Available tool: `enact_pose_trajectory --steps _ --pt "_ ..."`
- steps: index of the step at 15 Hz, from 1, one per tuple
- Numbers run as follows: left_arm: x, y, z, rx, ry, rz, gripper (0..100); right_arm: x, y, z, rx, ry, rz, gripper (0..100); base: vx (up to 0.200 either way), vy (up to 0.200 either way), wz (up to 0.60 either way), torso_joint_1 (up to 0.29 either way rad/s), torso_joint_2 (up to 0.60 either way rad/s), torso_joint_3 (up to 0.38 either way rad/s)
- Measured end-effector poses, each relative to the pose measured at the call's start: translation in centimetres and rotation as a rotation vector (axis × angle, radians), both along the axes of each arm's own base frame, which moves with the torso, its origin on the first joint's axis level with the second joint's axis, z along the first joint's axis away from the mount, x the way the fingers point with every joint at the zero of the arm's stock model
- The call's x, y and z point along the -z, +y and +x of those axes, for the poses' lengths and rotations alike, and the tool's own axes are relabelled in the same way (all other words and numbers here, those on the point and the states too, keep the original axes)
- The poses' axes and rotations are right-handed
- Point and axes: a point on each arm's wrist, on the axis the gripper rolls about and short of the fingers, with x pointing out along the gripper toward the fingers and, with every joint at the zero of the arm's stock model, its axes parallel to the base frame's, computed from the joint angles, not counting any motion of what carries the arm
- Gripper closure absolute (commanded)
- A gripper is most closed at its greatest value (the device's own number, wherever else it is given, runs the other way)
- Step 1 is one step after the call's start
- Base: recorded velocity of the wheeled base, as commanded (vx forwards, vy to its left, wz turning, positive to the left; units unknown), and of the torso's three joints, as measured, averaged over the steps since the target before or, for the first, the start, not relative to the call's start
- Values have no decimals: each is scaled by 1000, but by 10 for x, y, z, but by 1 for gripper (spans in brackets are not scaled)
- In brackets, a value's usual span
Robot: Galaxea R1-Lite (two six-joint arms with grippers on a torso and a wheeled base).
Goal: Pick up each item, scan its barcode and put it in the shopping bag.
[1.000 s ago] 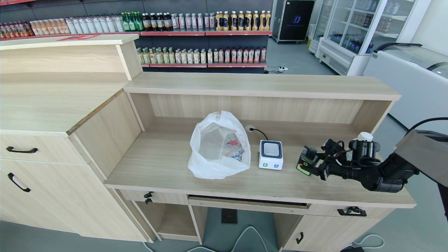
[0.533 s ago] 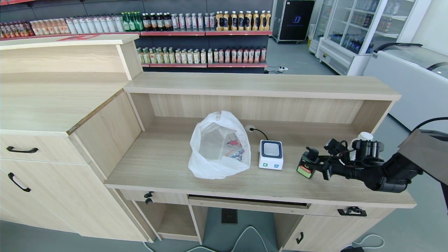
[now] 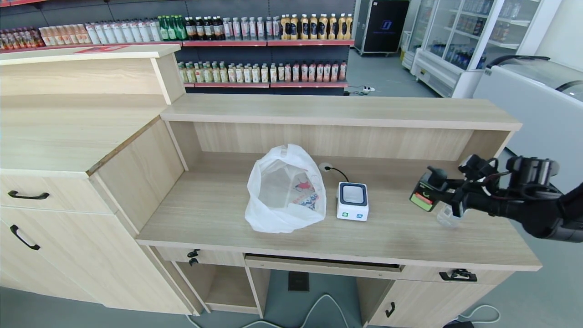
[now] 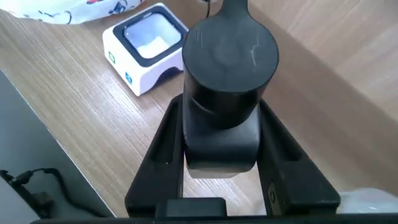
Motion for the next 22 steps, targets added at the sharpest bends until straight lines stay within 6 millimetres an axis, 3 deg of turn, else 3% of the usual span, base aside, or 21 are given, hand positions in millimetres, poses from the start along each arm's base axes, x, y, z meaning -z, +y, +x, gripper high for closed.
enact_pose_trajectory --steps 3,6,12,14,17,22 --pt "0 0 0 0 0 0 0 -52 -20 -65 17 -231 -260 100 0 0 0 0 0 0" --pt "0 0 0 0 0 0 0 -65 -27 -124 -148 -404 -436 100 0 0 0 0 0 0" --pt "0 0 0 0 0 0 0 -97 -9 -162 -347 -779 -773 100 0 0 0 0 0 0" --pt "0 0 0 0 0 0 0 -107 7 -166 -379 -849 -812 100 0 0 0 0 0 0" --pt "0 0 0 0 0 0 0 -119 49 -169 -478 -1014 -872 100 0 0 0 0 0 0" --pt "0 0 0 0 0 0 0 -145 118 -190 -531 -1653 -1057 100 0 0 0 0 0 0"
